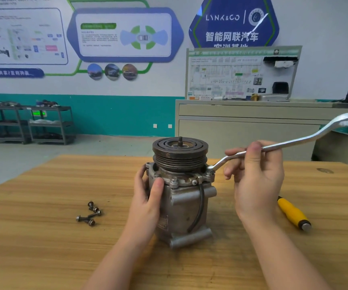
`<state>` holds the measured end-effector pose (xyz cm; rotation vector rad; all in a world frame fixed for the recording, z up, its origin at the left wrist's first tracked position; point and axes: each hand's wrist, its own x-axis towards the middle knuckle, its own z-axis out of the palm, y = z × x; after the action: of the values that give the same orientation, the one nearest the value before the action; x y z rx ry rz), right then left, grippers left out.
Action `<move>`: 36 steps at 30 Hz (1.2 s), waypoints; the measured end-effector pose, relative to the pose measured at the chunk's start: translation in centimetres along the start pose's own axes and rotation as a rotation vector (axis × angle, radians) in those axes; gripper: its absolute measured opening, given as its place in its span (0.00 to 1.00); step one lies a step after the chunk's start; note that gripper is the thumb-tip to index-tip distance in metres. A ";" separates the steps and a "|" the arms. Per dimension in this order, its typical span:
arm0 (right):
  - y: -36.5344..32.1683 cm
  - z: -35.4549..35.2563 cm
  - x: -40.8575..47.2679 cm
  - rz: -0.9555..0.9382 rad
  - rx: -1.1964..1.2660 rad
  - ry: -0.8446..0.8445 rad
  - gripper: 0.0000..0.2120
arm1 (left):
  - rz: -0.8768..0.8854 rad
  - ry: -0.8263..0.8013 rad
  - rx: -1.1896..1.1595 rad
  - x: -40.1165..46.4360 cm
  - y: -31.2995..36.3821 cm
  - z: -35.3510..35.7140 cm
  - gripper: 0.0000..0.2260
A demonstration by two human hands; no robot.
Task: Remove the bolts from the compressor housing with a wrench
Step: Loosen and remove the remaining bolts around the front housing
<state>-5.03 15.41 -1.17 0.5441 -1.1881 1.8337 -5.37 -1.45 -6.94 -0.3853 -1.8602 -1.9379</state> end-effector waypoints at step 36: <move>0.0 -0.2 0.0 0.001 0.000 -0.071 0.11 | -0.033 0.037 -0.030 -0.1 0.1 0.5 0.29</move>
<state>-5.02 15.57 -1.23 0.6129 -1.2360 1.8284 -5.22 -0.98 -6.85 -0.3283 -1.8266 -1.9836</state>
